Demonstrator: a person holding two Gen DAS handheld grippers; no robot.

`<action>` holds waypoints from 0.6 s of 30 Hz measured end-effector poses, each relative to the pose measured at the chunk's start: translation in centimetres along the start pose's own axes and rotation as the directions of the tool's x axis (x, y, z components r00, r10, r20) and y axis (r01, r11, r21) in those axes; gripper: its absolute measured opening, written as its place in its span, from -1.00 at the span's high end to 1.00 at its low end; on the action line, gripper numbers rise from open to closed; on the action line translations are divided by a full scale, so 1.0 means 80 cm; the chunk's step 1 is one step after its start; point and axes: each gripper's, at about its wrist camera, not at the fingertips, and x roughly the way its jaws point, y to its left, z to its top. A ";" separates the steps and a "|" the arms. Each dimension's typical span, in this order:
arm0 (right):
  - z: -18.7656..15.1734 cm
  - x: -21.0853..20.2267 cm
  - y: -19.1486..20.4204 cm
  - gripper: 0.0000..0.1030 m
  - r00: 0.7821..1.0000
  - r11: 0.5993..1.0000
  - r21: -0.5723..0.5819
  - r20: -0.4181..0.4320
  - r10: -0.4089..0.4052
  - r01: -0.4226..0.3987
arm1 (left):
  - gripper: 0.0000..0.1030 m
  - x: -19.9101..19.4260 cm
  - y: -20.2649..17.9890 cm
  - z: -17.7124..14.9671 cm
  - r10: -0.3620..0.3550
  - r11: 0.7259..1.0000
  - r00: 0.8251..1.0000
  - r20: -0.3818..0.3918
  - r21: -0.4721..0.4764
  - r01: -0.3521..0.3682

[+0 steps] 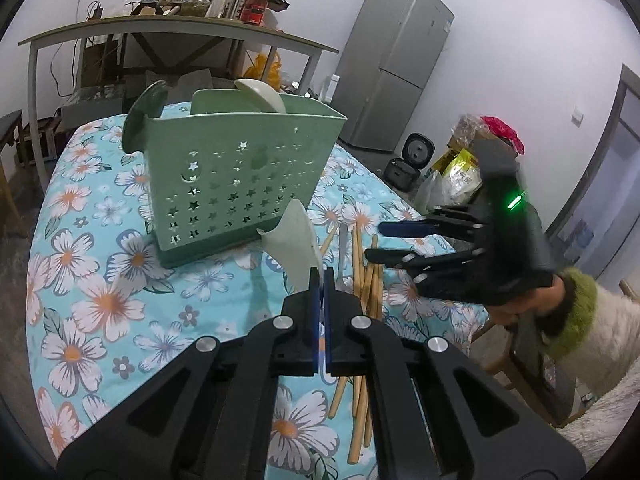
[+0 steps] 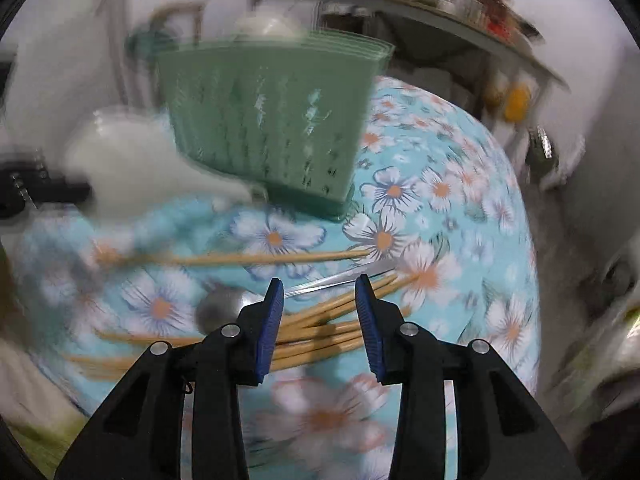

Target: Organize utensils

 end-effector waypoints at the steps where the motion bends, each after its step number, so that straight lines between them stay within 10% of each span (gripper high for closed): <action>1: 0.000 0.011 0.008 0.28 0.999 0.996 -0.090 -0.024 -0.024 0.022 | 0.98 -0.001 0.001 0.000 -0.002 1.000 1.000 0.001 0.000 0.002; 7: -0.001 0.034 0.051 0.29 0.992 0.861 -0.509 -0.091 -0.084 0.026 | 0.98 -0.007 0.007 0.006 -0.028 0.999 0.999 0.018 -0.025 0.029; 14: -0.004 0.031 0.094 0.29 0.994 0.636 -0.771 -0.092 -0.064 -0.030 | 0.98 -0.010 0.015 0.012 -0.044 0.998 0.998 0.036 -0.048 0.046; 18: -0.005 0.029 0.116 0.29 0.998 0.573 -0.818 -0.066 -0.023 -0.041 | 0.98 -0.012 0.018 0.014 -0.045 0.997 0.998 0.043 -0.057 0.047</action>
